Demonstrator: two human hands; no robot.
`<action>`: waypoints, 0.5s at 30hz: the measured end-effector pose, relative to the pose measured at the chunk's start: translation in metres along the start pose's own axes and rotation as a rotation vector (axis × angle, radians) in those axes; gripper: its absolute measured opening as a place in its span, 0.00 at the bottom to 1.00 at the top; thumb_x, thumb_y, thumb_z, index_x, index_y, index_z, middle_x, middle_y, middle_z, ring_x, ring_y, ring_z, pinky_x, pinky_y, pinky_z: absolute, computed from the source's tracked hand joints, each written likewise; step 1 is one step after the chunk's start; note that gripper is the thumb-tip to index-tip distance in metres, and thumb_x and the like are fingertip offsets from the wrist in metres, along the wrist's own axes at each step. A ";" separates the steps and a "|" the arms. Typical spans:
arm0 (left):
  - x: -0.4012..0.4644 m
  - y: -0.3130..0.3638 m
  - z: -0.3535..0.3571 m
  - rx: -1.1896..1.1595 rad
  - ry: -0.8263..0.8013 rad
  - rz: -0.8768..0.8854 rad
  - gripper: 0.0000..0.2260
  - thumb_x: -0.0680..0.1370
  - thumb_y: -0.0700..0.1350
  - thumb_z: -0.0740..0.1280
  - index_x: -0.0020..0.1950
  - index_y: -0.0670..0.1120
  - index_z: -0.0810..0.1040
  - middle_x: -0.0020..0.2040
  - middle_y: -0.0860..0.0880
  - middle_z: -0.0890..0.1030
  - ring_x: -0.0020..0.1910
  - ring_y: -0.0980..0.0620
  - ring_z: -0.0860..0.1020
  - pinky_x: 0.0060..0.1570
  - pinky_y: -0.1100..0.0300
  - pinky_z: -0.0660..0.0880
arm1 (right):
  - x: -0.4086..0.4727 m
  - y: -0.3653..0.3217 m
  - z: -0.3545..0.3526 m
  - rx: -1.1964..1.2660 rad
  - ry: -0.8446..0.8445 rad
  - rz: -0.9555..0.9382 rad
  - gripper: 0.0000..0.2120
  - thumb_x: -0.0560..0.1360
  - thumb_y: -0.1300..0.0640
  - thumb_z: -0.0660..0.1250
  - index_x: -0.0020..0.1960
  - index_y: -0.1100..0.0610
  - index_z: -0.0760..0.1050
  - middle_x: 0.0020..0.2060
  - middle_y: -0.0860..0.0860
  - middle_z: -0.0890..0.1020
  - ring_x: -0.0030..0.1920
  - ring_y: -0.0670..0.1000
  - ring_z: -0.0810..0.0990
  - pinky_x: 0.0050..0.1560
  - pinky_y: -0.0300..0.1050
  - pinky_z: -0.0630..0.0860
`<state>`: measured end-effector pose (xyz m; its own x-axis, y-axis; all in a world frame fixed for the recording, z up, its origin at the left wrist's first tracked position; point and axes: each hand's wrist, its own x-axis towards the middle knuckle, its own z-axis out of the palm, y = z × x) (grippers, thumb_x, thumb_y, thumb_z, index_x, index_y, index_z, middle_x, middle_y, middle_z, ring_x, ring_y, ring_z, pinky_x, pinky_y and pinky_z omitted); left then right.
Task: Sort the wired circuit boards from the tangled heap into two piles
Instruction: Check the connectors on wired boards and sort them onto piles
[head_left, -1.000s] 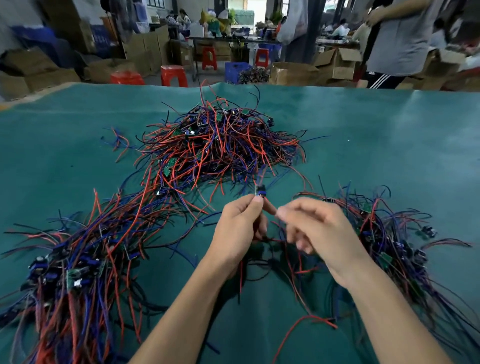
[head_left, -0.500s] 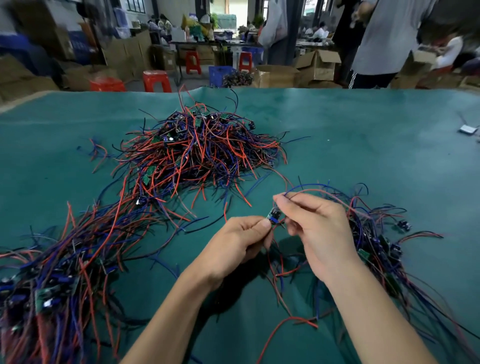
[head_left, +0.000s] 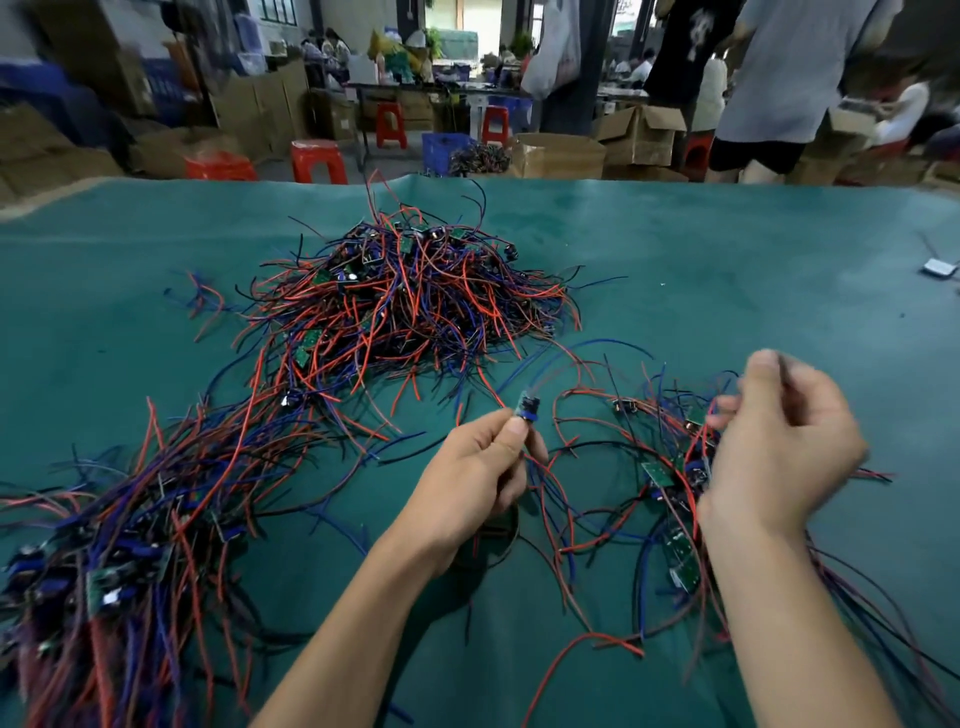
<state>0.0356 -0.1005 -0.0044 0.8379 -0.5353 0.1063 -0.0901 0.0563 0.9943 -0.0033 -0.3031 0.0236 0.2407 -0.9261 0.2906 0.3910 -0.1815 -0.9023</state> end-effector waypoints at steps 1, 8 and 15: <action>0.001 0.000 0.000 -0.010 0.019 0.004 0.16 0.86 0.47 0.54 0.46 0.44 0.77 0.24 0.49 0.68 0.23 0.55 0.60 0.24 0.66 0.59 | -0.007 -0.001 0.001 -0.025 -0.086 0.016 0.04 0.78 0.54 0.69 0.45 0.52 0.81 0.33 0.47 0.81 0.29 0.46 0.78 0.29 0.40 0.73; -0.001 0.000 0.004 0.021 -0.074 0.047 0.14 0.81 0.53 0.58 0.41 0.49 0.76 0.28 0.49 0.77 0.26 0.55 0.71 0.29 0.64 0.67 | -0.061 0.002 0.015 -0.297 -0.963 -0.074 0.09 0.70 0.48 0.75 0.47 0.52 0.85 0.40 0.46 0.87 0.41 0.47 0.85 0.50 0.50 0.81; 0.003 -0.007 0.006 0.147 -0.072 0.021 0.15 0.86 0.44 0.55 0.46 0.41 0.77 0.31 0.50 0.80 0.30 0.54 0.73 0.30 0.63 0.70 | -0.035 -0.005 0.009 -0.131 -0.596 -0.168 0.04 0.72 0.55 0.77 0.44 0.48 0.84 0.37 0.43 0.86 0.38 0.41 0.82 0.46 0.40 0.79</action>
<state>0.0353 -0.1071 -0.0112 0.7950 -0.5943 0.1215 -0.1891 -0.0526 0.9805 -0.0056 -0.2667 0.0203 0.6538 -0.5450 0.5249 0.3637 -0.3819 -0.8496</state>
